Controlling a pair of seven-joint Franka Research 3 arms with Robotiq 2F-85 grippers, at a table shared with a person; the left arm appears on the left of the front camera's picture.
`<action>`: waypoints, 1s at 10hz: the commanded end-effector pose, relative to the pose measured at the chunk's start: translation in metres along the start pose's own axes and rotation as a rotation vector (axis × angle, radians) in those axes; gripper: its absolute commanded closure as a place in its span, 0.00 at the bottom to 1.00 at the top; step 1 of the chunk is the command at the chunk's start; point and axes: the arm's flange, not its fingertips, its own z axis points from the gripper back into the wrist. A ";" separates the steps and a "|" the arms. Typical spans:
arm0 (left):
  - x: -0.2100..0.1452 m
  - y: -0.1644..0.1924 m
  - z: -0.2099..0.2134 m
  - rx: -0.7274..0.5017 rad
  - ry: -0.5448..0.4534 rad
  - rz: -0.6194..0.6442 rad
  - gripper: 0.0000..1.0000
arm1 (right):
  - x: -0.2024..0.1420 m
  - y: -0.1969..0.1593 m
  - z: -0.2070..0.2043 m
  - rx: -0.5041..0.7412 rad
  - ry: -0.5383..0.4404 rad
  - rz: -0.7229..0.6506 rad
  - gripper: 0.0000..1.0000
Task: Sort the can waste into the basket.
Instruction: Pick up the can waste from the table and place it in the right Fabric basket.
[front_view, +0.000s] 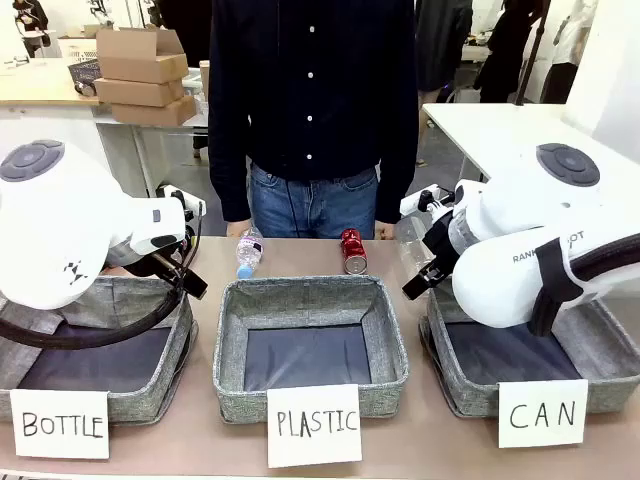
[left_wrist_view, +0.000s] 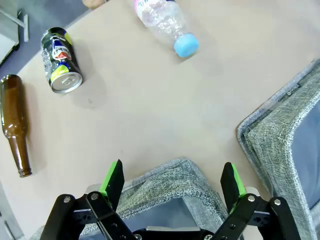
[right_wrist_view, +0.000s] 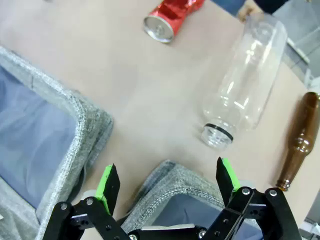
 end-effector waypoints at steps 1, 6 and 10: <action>0.000 0.000 0.000 0.000 0.000 0.000 0.00 | 0.000 0.000 0.000 0.000 0.000 0.000 0.00; 0.000 0.000 0.000 0.000 0.000 0.000 0.00 | 0.000 0.000 0.000 0.000 0.000 0.000 0.00; 0.000 0.000 0.000 0.000 0.000 0.000 0.00 | 0.000 0.000 0.000 0.000 0.000 0.001 0.00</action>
